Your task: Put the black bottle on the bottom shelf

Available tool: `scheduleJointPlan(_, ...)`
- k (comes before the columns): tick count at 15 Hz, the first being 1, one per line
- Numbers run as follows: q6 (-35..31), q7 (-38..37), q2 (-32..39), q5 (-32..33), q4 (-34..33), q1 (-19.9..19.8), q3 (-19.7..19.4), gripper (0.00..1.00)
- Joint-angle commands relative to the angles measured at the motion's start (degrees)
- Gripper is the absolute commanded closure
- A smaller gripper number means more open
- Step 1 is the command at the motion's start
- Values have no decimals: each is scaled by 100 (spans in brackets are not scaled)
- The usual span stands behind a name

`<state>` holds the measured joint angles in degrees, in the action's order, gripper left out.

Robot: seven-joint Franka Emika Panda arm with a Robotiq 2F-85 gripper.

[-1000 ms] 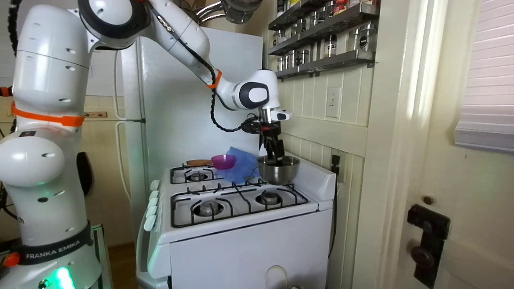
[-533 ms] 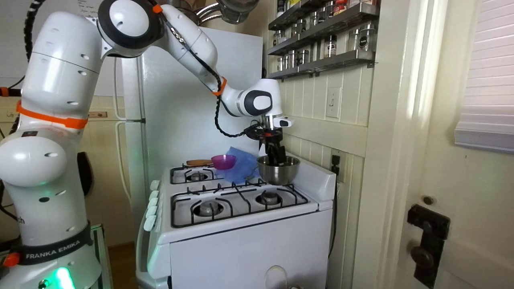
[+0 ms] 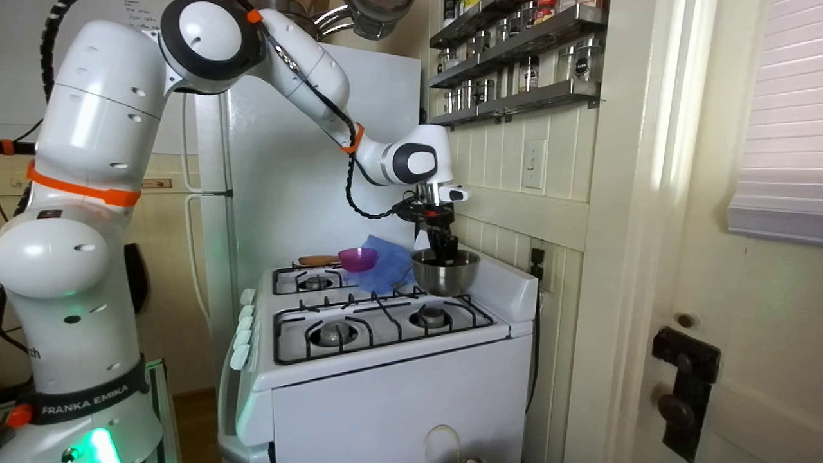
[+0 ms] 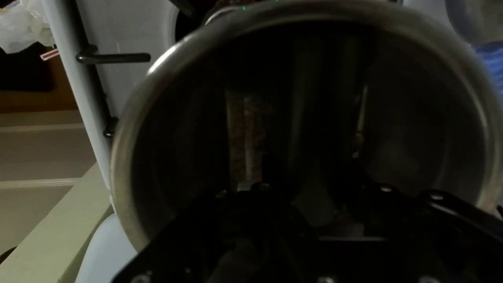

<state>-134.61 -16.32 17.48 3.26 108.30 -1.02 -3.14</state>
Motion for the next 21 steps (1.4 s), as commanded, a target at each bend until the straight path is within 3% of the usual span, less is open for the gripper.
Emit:
scheduleJointPlan(1,-117,-251,-315,280,234,204,-107,82)
scheduleJointPlan(7,-395,-1023,-929,1385,416,449,-237,82)
scheduleJointPlan(12,-461,-1392,-1207,1831,530,407,-140,82)
scheduleJointPlan(14,-1086,-1952,-1274,2241,756,442,-156,82)
scheduleJointPlan(18,-2332,-3695,-1166,3942,927,652,-464,82)
scheduleJointPlan(21,-2513,-5017,-1109,5082,840,823,-668,82)
